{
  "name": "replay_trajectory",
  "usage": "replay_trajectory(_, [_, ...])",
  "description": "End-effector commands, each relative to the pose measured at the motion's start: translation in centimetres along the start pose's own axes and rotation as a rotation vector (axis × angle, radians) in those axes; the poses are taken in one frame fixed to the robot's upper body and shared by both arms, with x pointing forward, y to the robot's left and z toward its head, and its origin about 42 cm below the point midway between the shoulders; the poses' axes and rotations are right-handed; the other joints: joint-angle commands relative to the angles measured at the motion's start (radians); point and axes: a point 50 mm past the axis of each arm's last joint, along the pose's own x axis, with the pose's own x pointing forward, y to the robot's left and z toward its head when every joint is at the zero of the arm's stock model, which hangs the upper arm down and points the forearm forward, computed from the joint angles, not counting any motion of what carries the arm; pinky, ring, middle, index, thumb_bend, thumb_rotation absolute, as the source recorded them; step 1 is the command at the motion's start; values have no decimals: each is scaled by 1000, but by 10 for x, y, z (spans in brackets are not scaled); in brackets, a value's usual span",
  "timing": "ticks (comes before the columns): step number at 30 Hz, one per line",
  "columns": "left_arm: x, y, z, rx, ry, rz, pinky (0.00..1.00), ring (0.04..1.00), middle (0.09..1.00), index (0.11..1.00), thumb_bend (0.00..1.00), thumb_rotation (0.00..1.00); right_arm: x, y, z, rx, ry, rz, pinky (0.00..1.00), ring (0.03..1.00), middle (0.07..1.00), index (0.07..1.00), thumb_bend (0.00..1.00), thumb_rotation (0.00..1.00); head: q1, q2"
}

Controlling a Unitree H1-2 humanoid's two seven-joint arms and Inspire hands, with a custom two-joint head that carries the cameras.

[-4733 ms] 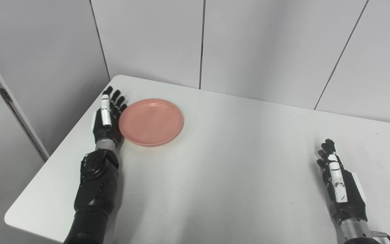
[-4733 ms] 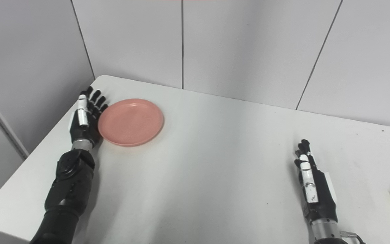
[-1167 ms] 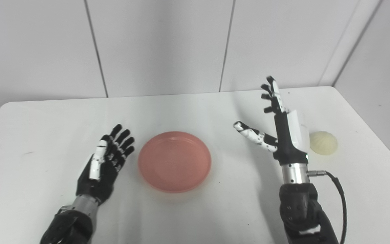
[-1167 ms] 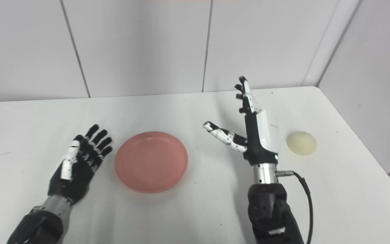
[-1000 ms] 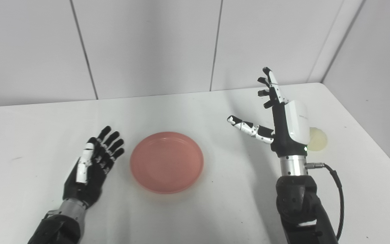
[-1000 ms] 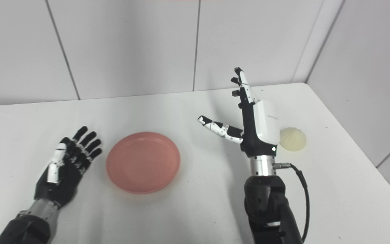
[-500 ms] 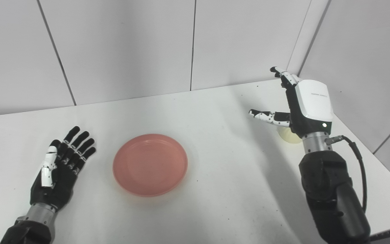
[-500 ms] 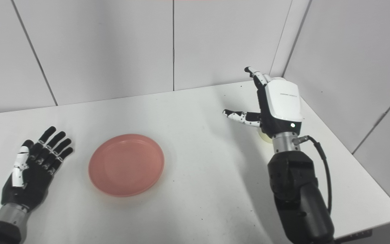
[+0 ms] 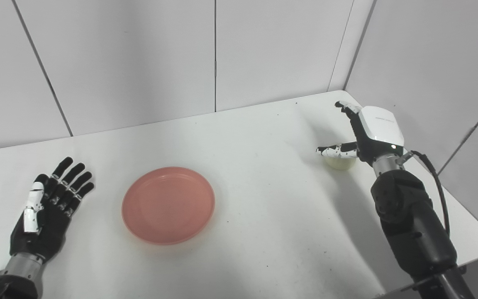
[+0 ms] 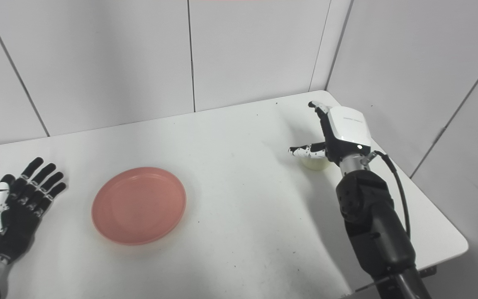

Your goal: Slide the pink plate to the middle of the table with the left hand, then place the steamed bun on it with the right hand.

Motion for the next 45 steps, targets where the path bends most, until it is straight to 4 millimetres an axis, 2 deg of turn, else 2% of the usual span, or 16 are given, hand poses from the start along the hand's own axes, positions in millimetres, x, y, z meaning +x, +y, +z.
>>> replay_trajectory(1, [-51,28,-59,-58,207,121,886,877,888,882,464,946,15,-23,1,-14,-21,-82,662,789,815,828,936,468,-3,2])
replay_trajectory(9, [-52,34,-60,-58,210,119,892,879,892,888,470,946,33,-10,-14,-23,41,-30,662,790,824,829,935,513,-12,9])
replay_trajectory(21, [-53,41,-60,-62,215,127,869,859,878,875,476,897,45,0,-24,19,94,7,673,816,849,834,921,508,-24,21])
replay_trajectory(29, [-54,43,-58,-63,215,130,866,853,870,865,486,871,48,4,-26,53,102,40,631,767,829,831,921,456,-35,33])
replay_trajectory(36, [-53,44,-57,-68,215,129,866,857,878,872,482,878,48,0,-30,29,110,104,592,732,794,833,958,511,-39,41])
replay_trajectory(40, [-53,44,-55,-69,216,130,868,857,878,872,478,884,46,-1,-30,24,108,139,571,711,772,827,947,502,-42,47])
replay_trajectory(45, [-54,45,-53,-71,216,131,864,854,873,867,480,873,46,0,-30,29,119,160,622,760,796,808,915,451,-45,57])
